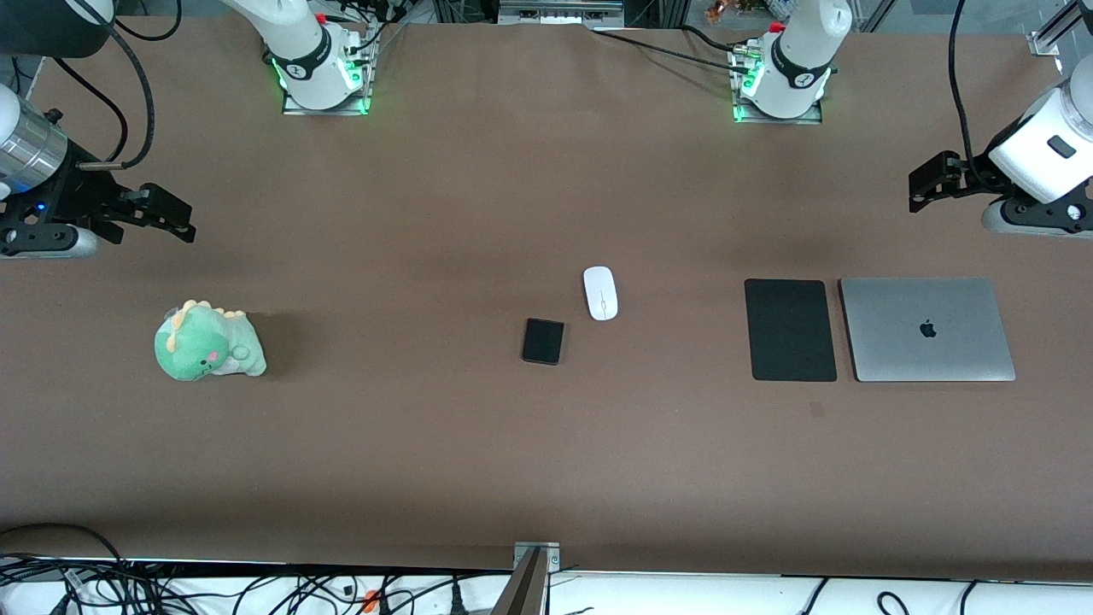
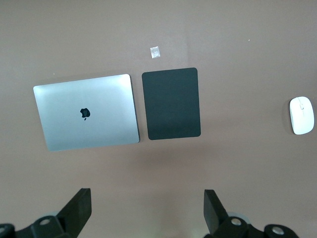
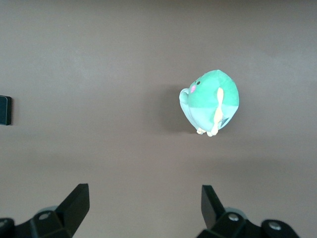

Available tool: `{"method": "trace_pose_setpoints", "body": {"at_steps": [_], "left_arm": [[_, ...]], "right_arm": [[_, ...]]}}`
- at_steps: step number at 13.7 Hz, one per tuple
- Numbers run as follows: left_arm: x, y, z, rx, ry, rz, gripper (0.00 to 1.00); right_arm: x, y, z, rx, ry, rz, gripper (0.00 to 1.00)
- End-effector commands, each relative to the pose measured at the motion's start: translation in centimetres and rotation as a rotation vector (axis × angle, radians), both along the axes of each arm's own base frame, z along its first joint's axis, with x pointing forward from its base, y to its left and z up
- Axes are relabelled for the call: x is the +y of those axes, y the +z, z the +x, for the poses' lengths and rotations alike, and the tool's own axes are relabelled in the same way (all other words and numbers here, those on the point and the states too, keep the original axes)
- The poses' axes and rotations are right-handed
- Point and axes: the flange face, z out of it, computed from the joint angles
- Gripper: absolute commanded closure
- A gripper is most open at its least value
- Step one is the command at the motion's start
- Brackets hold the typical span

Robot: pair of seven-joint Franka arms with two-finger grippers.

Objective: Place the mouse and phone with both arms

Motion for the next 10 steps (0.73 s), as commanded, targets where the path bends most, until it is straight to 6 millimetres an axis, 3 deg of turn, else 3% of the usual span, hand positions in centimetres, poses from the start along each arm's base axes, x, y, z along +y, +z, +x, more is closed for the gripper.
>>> {"method": "trace_pose_setpoints", "body": {"at_steps": [1,5,8,10], "left_arm": [[0.1,0.6,0.1,0.006,-0.017,0.002,0.0],[-0.2,0.5,0.2,0.009,-0.013,0.001,0.0],[-1.0,-1.5,0.0,0.103,-0.018,0.009,0.0],[-1.2,-3.2,0.3,0.157,-0.027,0.011,0.0]], "right_arm": [[0.0,0.5,0.0,-0.008,0.008,0.004,0.0],[0.1,0.5,-0.1,0.002,-0.004,0.004,0.0],[2.3,0.9,-0.3,-0.013,0.034,0.01,0.0],[2.5,0.8,-0.3,-0.011,0.047,0.018,0.0]]}}
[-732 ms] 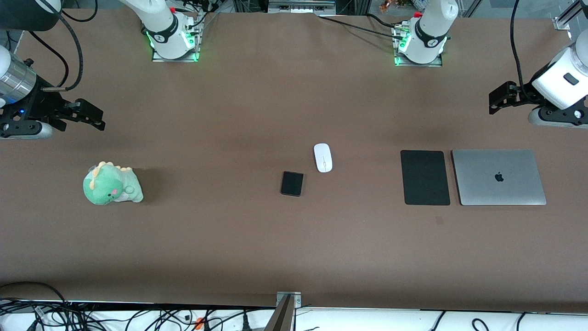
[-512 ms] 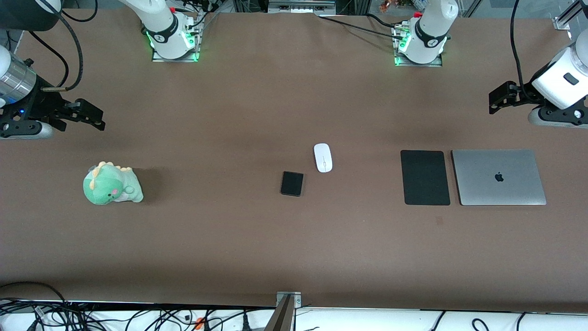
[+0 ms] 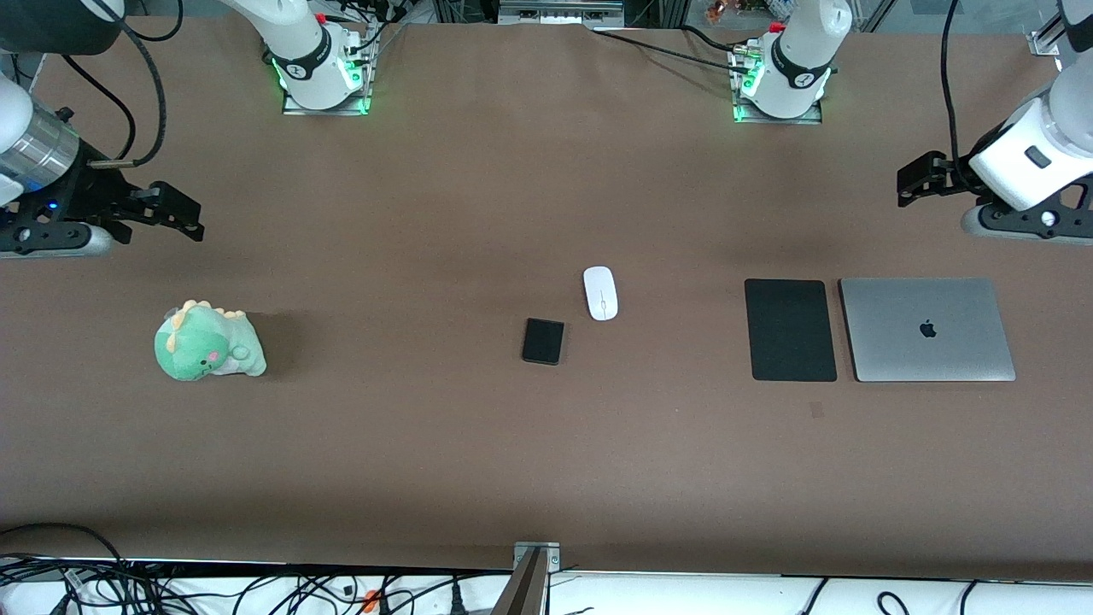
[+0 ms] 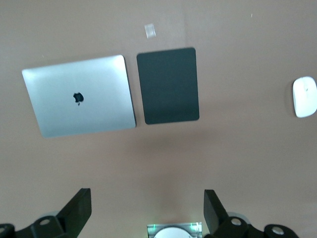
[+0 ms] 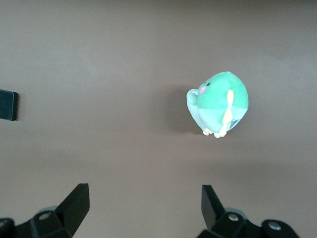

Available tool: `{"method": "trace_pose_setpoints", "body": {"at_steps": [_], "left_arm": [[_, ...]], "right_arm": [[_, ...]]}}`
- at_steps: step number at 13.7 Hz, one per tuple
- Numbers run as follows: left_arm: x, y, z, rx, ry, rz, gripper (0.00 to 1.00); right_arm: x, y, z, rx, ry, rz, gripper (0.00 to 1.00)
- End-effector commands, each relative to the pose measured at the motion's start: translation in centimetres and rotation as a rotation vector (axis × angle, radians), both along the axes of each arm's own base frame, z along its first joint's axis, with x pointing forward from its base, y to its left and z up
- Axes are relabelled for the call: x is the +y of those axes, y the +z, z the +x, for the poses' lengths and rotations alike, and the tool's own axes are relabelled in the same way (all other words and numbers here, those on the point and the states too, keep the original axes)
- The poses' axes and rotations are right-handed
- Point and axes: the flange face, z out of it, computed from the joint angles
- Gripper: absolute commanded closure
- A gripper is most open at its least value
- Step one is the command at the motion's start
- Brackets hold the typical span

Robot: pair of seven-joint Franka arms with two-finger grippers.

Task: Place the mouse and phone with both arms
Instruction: 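Reach the left gripper over the white mouse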

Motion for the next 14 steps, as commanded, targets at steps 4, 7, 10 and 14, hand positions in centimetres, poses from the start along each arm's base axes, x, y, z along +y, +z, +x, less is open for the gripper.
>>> {"method": "trace_pose_setpoints", "body": {"at_steps": [4,7,10,14], "left_arm": [[-1.3,-3.8,1.4,0.098,-0.011,-0.082,0.0],[-1.8,-8.1,3.2,0.139,-0.005,-0.082,0.0],[-5.4,-12.0,5.5,0.109,0.008,-0.127,0.0],[-12.9,-17.9,7.2,0.064,0.086,-0.094,0.0]], "right_arm": [[0.4,0.6,0.0,-0.009,0.018,0.009,0.0],[0.1,0.5,0.1,-0.008,0.017,0.002,0.0],[-0.5,0.4,0.2,-0.009,0.035,-0.002,0.0],[-0.8,0.4,0.3,-0.015,0.034,-0.019,0.0]]}}
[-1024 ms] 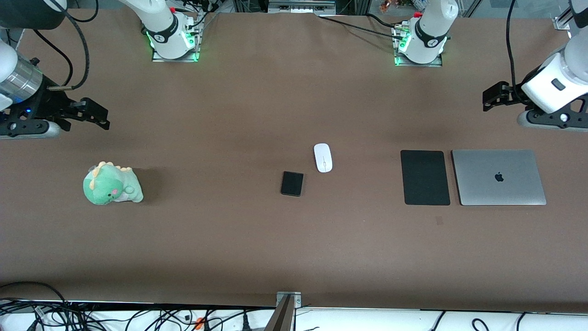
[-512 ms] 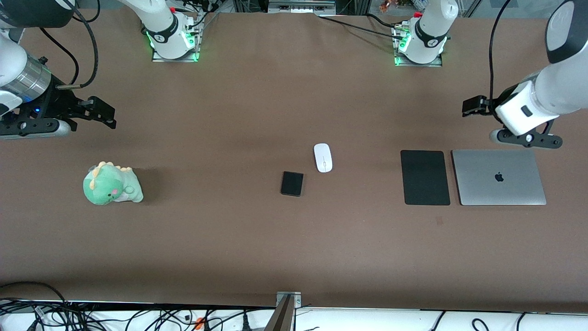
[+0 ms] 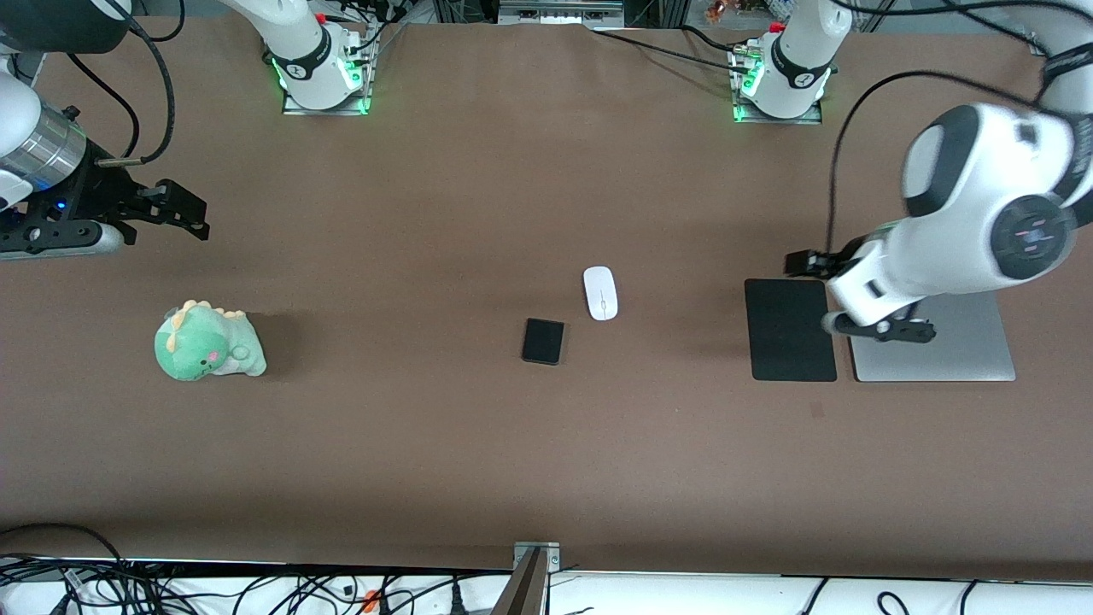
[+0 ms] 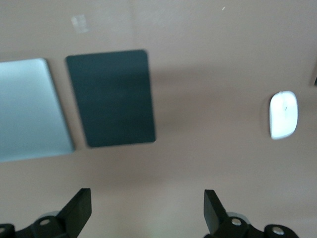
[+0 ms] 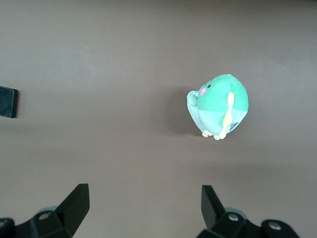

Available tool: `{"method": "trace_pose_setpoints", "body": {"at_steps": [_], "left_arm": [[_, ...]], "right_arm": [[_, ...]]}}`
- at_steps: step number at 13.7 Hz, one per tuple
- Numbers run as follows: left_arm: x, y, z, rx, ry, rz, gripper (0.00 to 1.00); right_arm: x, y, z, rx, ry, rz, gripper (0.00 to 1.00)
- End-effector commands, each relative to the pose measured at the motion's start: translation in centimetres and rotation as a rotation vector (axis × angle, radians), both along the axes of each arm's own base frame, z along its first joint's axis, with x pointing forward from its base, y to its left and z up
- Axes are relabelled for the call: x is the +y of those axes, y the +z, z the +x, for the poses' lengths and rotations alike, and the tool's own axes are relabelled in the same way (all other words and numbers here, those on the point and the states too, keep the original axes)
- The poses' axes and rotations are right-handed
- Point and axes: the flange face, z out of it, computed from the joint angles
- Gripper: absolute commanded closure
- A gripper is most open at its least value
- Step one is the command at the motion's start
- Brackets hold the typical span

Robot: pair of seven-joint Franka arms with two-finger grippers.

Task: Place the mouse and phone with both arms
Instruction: 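Reach the left gripper over the white mouse, then grasp and lift the white mouse with the left gripper toward the pad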

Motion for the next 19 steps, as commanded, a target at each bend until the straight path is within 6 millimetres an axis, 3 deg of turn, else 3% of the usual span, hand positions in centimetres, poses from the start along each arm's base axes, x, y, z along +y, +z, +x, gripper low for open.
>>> {"method": "trace_pose_setpoints", "body": {"at_steps": [1,5,9,11,13,15,19], "left_arm": [[-6.1,-2.7,0.3,-0.024,0.085,0.01,0.0],[-16.3,-6.3,-1.3,-0.095,0.132,0.015,0.0],[-24.3,-12.5,-4.0,-0.133,0.203,0.026,0.0],[-25.9,-16.4,-5.0,-0.142,0.252,0.042,0.0],[-26.3,-18.8,-6.0,-0.172,0.251,0.022,0.0],[-27.5,-21.7,-8.4,-0.205,0.229,0.0,0.0],[-27.9,-24.7,-10.5,-0.203,0.199,0.039,0.0]], "right_arm": [[-0.4,0.4,0.3,-0.013,0.019,-0.021,0.0],[-0.4,0.4,0.3,-0.018,0.019,-0.024,0.0],[-0.6,0.3,0.4,-0.016,0.016,-0.025,0.0],[-0.7,0.3,0.4,-0.016,0.014,-0.025,0.0],[-0.7,0.3,0.4,-0.016,0.013,-0.025,0.0],[-0.7,0.3,0.4,-0.016,0.014,-0.025,0.0],[-0.6,0.3,0.4,-0.017,0.012,-0.019,0.0]]}}
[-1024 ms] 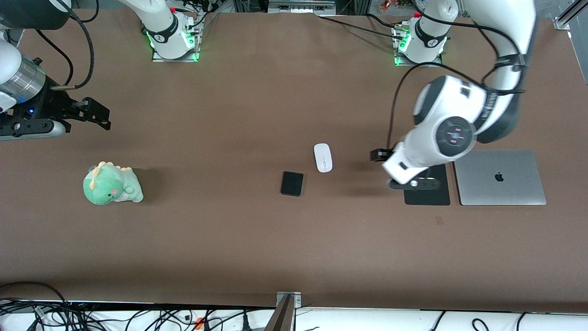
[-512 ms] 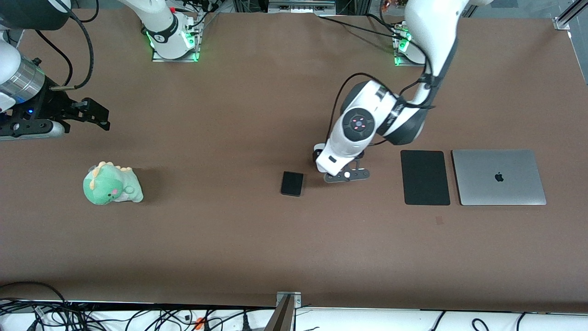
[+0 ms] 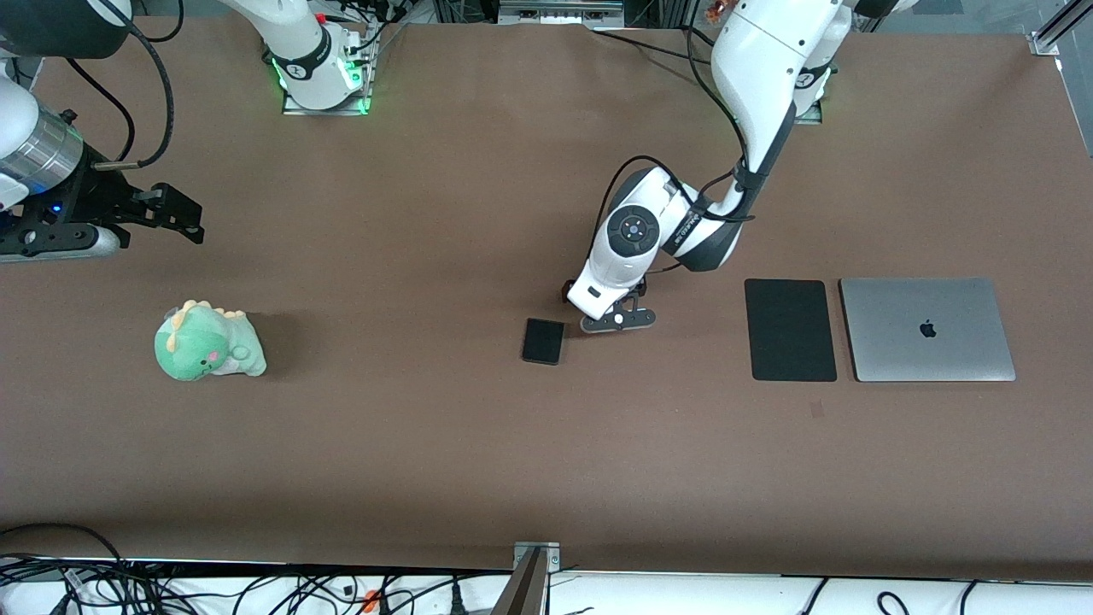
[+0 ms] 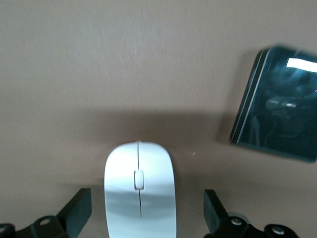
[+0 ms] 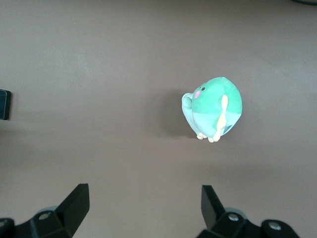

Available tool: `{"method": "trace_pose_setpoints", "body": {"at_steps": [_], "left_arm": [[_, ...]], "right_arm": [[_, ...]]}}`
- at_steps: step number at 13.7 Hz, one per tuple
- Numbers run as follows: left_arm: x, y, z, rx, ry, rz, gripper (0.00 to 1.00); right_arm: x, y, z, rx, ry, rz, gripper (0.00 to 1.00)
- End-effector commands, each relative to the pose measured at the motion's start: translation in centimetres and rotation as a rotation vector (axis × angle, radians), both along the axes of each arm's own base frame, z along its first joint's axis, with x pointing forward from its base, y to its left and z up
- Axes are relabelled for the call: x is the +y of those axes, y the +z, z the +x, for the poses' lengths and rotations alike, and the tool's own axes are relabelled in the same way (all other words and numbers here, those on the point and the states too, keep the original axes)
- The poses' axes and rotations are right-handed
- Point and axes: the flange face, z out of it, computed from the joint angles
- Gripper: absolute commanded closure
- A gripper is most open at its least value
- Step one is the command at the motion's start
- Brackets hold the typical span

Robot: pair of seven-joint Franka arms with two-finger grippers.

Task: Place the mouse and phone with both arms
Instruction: 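Grasp and lift the white mouse with the left gripper toward the pad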

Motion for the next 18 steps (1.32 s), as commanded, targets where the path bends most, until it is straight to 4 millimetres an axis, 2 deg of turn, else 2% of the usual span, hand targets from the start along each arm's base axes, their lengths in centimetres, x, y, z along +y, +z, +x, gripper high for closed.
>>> {"method": "trace_pose_setpoints", "body": {"at_steps": [1,2,3,4,5,6,8,9,11,13,15,17,18], "left_arm": [[-0.6,-1.5,-1.2,-0.031,-0.003,0.038,0.0],[-0.7,-2.0,-1.2,-0.045,-0.006,0.043,0.0],[-0.6,-2.5,-1.3,-0.046,-0.013,0.05,0.1],[-0.6,-2.2,-1.1,-0.053,-0.017,0.051,0.53],[-0.4,-1.8,-1.0,-0.052,-0.019,0.052,0.71],[-0.3,-1.2,-0.8,-0.051,-0.019,0.054,0.78],[0.9,2.1,0.1,-0.019,-0.019,0.093,0.79],[2.2,4.7,1.2,-0.004,-0.039,0.106,0.79],[6.3,9.9,3.5,0.048,-0.082,0.131,0.78],[11.5,13.1,5.8,0.098,-0.123,0.138,0.77],[17.9,14.4,8.2,0.12,-0.153,0.12,0.76],[24.8,13.7,10.0,0.146,-0.173,0.096,0.74],[27.8,13.2,10.8,0.149,-0.197,0.08,0.73]], "right_arm": [[-0.2,0.5,0.1,-0.008,0.009,-0.004,0.0],[-0.3,0.5,0.2,-0.01,0.01,-0.006,0.0],[-0.2,0.5,0.1,-0.01,0.008,-0.005,0.0],[-0.3,0.5,0.2,-0.01,0.007,-0.006,0.0],[-0.2,0.5,0.2,-0.011,0.004,-0.005,0.0],[-0.1,0.5,0.2,-0.017,0.006,0.0,0.0],[0.4,-0.7,0.8,-0.004,0.018,-0.004,0.0],[0.7,-0.6,0.8,-0.007,0.02,-0.002,0.0],[1.1,-1.4,1.0,0.006,0.008,0.0,0.0],[2.3,-2.0,1.4,0.003,0.024,-0.002,0.0],[3.1,-5.3,2.6,0.047,0.048,-0.029,0.0],[5.6,-7.8,2.9,0.09,0.089,-0.057,0.0],[5.8,-7.9,2.9,0.086,0.099,-0.062,0.0]]}}
